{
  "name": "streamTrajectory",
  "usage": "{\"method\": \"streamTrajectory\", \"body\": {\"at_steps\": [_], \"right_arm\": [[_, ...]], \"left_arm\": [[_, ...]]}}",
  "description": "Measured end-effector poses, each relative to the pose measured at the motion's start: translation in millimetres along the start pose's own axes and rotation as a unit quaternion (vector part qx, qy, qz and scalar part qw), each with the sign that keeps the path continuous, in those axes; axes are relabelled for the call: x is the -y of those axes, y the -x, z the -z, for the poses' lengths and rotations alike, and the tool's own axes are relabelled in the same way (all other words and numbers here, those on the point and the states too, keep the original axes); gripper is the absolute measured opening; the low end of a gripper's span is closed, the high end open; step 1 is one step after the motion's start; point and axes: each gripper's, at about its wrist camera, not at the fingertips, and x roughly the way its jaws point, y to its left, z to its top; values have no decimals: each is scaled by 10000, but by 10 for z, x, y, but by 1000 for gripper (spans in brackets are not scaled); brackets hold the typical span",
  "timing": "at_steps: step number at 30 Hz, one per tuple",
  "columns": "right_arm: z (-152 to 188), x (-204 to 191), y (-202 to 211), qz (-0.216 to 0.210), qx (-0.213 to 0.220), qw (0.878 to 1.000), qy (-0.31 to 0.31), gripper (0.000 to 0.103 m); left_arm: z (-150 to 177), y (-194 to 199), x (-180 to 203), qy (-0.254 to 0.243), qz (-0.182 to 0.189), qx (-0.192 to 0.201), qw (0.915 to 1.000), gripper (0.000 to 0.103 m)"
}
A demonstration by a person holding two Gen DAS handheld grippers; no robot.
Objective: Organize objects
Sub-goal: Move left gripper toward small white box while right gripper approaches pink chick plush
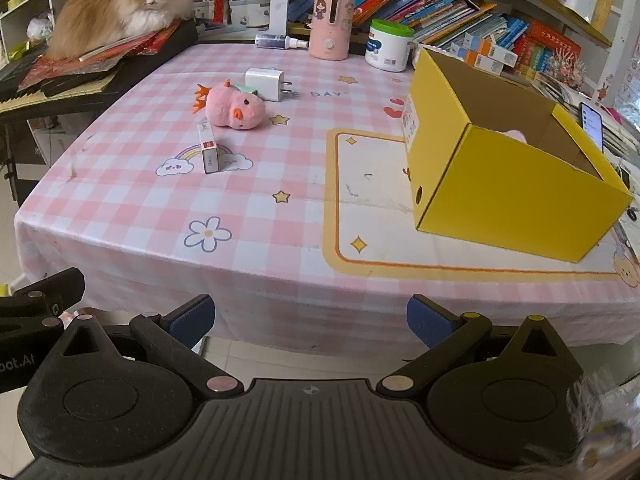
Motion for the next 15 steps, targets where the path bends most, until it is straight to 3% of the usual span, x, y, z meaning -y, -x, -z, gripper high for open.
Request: {"method": "streamTrajectory", "body": {"at_steps": [11, 15], "right_arm": [[-350, 65, -269, -165, 38, 9998, 108, 103], [-551, 125, -354, -311, 230, 9992, 112, 103]], "left_arm": [[-299, -258, 71, 136, -136, 37, 9998, 101], [-426, -369, 72, 331, -97, 94, 9994, 101]]}}
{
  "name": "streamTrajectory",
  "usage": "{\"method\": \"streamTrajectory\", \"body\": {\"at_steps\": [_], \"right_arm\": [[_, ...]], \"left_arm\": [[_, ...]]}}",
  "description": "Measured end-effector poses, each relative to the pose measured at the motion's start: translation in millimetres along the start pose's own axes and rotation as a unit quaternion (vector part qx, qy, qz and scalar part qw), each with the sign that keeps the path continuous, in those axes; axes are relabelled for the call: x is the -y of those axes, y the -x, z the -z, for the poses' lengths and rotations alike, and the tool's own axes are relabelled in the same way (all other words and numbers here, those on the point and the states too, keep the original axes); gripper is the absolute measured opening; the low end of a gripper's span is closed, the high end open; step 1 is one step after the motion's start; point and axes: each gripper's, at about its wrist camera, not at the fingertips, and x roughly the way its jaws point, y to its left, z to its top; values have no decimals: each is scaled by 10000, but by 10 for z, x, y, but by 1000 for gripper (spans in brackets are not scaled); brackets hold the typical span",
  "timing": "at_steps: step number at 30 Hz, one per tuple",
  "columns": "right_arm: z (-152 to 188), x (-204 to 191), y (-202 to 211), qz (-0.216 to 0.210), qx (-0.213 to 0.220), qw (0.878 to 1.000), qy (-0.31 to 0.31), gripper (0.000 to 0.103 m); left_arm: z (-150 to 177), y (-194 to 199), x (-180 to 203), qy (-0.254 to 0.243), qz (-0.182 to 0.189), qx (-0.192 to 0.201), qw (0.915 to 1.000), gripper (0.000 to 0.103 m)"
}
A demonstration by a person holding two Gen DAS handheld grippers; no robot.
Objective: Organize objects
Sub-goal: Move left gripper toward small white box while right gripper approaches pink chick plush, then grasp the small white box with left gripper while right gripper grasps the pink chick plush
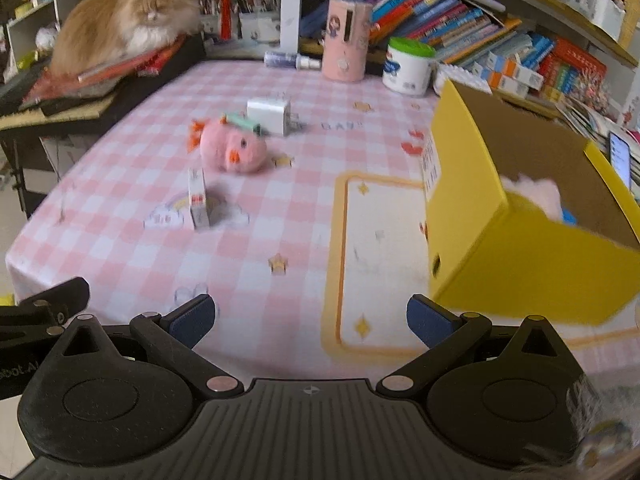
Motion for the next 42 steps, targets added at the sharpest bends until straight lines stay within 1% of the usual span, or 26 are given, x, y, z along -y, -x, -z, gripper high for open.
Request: {"method": "streamTrajectory", "body": {"at_steps": [4, 10, 11, 12, 15, 20, 23, 24, 25, 26, 27, 28, 30, 32, 34, 35, 36, 37, 38, 42], "right_arm": [[-212, 95, -110, -182, 182, 9996, -83, 101], [-453, 205, -330, -358, 191, 9991, -85, 100], [-491, 225, -365, -376, 198, 9990, -97, 97], [-514, 234, -387, -422, 217, 9988, -99, 97], [-617, 269, -447, -552, 316, 9979, -132, 97], [-808, 309, -526, -768, 510, 9957, -105, 97], [-952, 307, -620, -947, 529, 9941, -95, 96], [-1001, 302, -654, -1016, 521, 9934, -76, 95], [-1046, 291, -687, -1090, 515, 9927, -38, 95], [-1093, 273, -723, -1166, 506, 9919, 13, 93], [-1147, 248, -769, -1242, 491, 9910, 83, 92], [-1190, 226, -804, -1289, 485, 9904, 139, 90], [-1272, 175, -883, -1409, 473, 9885, 281, 90], [-1345, 131, -958, -1496, 438, 9869, 424, 89], [-1412, 72, -1046, -1600, 378, 9846, 586, 89], [-1432, 47, -1083, -1648, 349, 9835, 655, 89], [-1456, 15, -1126, -1697, 317, 9823, 733, 89], [-1478, -26, -1175, -1741, 277, 9808, 829, 89], [-1497, -63, -1220, -1766, 241, 9797, 917, 89], [-1545, -277, -1435, -1918, -14, 9722, 1343, 89]], "left_arm": [[-117, -152, 52, 69, -26, -22, 10000, 101], [-261, -365, 145, 152, -36, -47, 9999, 101], [-274, -391, 159, 171, -17, -55, 9998, 101], [-296, -423, 173, 182, 3, -54, 9998, 101], [-366, -515, 219, 232, -75, 13, 9997, 100], [-484, -716, 346, 202, 124, 14, 9997, 98], [-545, -881, 461, 58, 304, -48, 9995, 88], [-564, -938, 498, -2, 329, -68, 9994, 84], [-576, -998, 530, -61, 328, -85, 9994, 82], [-589, -1063, 560, -103, 307, -108, 9994, 77], [-595, -1116, 584, -120, 301, -135, 9994, 68], [-605, -1173, 595, -134, 315, -197, 9992, 65], [-609, -1271, 600, -94, 333, -359, 9988, 49], [-597, -1323, 581, -16, 373, -497, 9981, 41], [-579, -1343, 554, 53, 434, -589, 9973, 36], [-572, -1346, 538, 84, 484, -640, 9967, 28], [-564, -1337, 527, 90, 486, -657, 9966, 22], [-557, -1326, 520, 59, 458, -648, 9968, 19], [-552, -1319, 510, 42, 460, -642, 9969, 14], [-553, -1300, 398, 214, 410, -686, 9966, 13]]}}
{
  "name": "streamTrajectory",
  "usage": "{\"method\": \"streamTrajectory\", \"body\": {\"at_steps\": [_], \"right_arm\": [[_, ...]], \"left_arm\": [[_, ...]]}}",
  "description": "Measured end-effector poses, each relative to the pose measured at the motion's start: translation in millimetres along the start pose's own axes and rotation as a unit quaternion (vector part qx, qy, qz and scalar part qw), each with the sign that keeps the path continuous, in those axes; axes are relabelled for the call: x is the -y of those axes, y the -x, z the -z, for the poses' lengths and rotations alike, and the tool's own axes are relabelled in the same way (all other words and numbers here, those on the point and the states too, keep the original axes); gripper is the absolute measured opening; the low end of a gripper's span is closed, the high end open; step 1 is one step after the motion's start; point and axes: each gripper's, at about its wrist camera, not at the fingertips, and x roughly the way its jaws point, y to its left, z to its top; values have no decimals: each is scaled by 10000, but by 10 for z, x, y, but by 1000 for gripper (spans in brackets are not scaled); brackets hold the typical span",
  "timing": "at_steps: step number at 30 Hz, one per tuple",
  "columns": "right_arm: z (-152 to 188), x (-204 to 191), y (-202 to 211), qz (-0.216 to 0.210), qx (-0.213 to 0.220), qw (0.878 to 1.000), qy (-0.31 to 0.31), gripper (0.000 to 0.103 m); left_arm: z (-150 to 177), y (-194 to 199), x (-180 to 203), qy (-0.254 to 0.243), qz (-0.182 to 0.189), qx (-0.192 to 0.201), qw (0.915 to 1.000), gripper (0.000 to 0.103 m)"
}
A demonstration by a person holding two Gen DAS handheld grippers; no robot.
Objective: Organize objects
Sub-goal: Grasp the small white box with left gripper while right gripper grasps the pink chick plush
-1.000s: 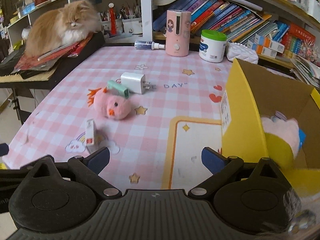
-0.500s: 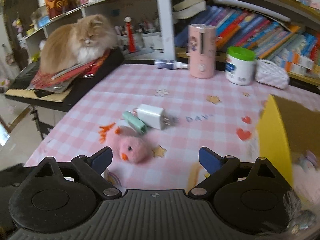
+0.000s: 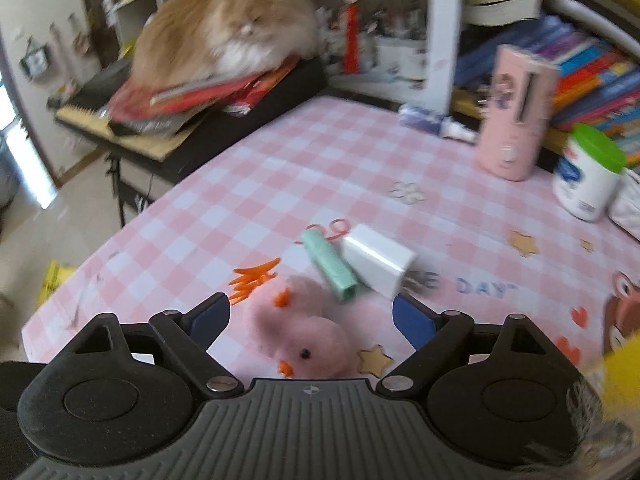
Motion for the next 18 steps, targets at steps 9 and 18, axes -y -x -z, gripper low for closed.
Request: {"method": "streamTrajectory", "body": {"at_steps": [9, 18], "right_arm": [[-38, -205, -488, -199, -581, 9964, 578, 59], [-25, -74, -183, 1, -107, 9999, 87, 45]], "left_arm": [[30, 159, -246, 344, -115, 29, 9993, 13], [-10, 421, -408, 440, -36, 335, 9985, 13]]}}
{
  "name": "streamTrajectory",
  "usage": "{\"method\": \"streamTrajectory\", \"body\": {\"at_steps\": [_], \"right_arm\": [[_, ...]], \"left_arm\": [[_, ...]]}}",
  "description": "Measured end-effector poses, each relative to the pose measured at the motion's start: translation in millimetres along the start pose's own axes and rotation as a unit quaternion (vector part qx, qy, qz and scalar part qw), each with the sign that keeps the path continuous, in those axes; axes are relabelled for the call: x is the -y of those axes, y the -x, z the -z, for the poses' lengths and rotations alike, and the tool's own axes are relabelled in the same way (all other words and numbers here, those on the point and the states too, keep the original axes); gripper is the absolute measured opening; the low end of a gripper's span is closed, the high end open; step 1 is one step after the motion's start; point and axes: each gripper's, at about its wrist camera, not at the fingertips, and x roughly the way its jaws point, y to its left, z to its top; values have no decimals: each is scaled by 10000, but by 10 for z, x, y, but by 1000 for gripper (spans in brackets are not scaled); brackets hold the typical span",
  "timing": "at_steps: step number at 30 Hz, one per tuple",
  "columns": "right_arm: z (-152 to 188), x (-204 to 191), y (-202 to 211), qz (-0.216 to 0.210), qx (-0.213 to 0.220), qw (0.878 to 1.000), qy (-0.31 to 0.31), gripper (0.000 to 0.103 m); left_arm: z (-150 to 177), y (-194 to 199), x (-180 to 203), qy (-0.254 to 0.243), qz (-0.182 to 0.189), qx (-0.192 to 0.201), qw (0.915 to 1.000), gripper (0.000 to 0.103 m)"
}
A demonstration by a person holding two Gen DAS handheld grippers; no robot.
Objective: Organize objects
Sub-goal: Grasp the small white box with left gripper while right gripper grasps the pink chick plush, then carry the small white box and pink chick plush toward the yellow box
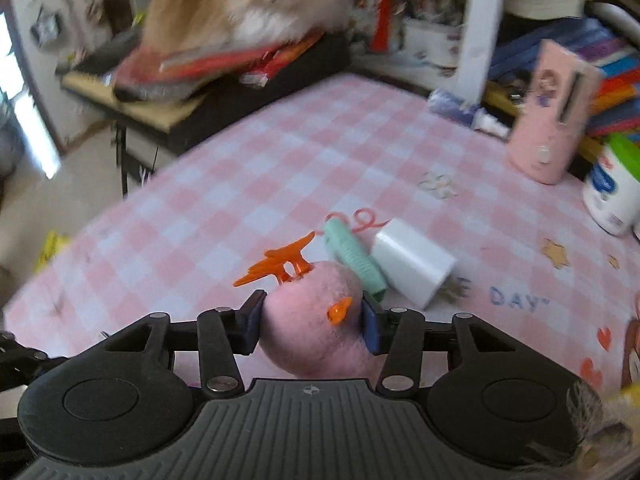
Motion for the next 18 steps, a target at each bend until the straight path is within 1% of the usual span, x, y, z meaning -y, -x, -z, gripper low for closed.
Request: {"method": "streamTrajectory", "body": {"at_steps": [3, 6, 13, 18], "right_arm": [[35, 69, 293, 87, 246, 9989, -400, 45], [141, 108, 570, 243, 431, 9967, -640, 45], [469, 143, 1099, 639, 615, 9901, -1089, 45], [780, 43, 1306, 839, 545, 9868, -1270, 45]], "left_arm": [[-15, 125, -30, 62, 97, 131, 9998, 13], [-18, 268, -34, 94, 231, 303, 9992, 13], [92, 551, -39, 38, 544, 524, 9971, 13], [221, 678, -54, -63, 685, 535, 9962, 13]]}}
